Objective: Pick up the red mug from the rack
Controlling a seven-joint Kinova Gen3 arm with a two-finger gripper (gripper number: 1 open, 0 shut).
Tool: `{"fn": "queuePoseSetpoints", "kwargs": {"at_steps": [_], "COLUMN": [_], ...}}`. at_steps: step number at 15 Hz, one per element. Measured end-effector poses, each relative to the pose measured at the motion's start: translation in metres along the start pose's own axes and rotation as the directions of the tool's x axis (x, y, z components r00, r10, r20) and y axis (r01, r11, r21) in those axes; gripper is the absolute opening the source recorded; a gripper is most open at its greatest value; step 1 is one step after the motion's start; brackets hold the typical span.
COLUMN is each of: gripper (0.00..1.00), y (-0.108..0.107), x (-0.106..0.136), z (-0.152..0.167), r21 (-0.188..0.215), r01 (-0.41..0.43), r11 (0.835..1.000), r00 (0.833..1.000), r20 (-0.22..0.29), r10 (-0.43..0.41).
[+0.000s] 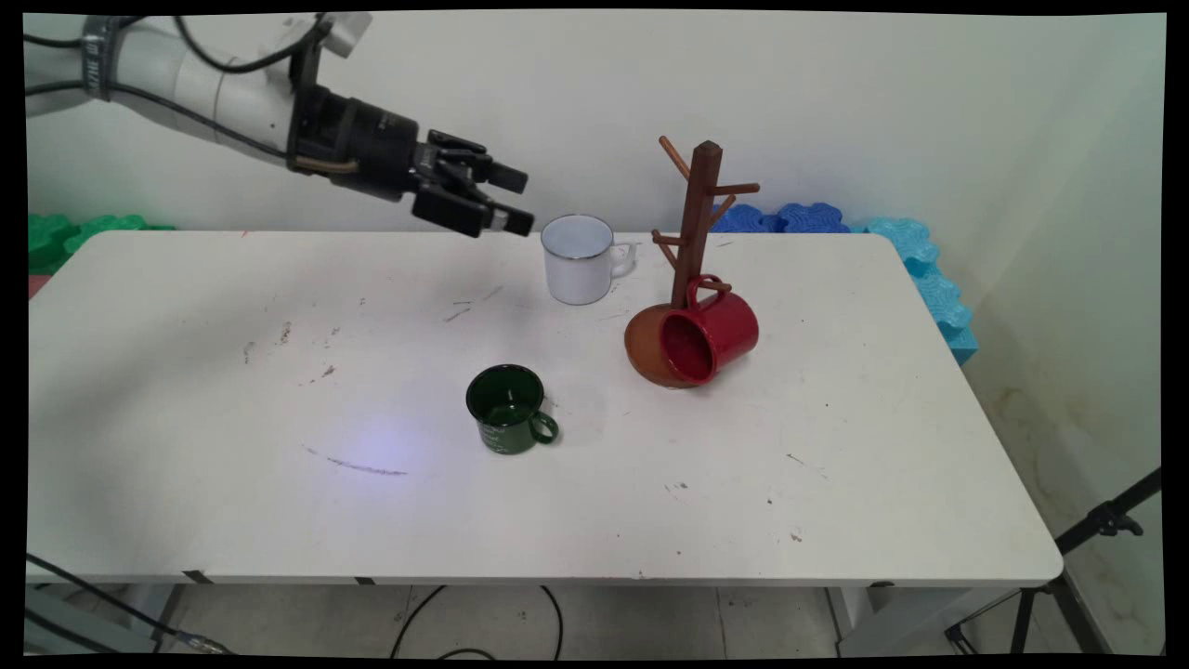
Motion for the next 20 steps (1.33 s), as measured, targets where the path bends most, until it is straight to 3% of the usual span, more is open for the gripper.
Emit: {"fn": "queuePoseSetpoints", "kwargs": {"at_steps": [7, 14, 20], "gripper": [1.00, 1.00, 1.00], "y": [0.067, 0.115, 0.137], "x": [0.023, 0.011, -0.004], "z": [0.056, 0.117, 0.170], "r21": [0.081, 0.159, 0.221], "r01": [0.116, 0.174, 0.215], "r11": [0.990, 0.972, 0.951], "r00": [0.992, 0.973, 0.953], "r20": [0.049, 0.125, 0.167], "r10": [-0.120, -0.194, -0.254]}}
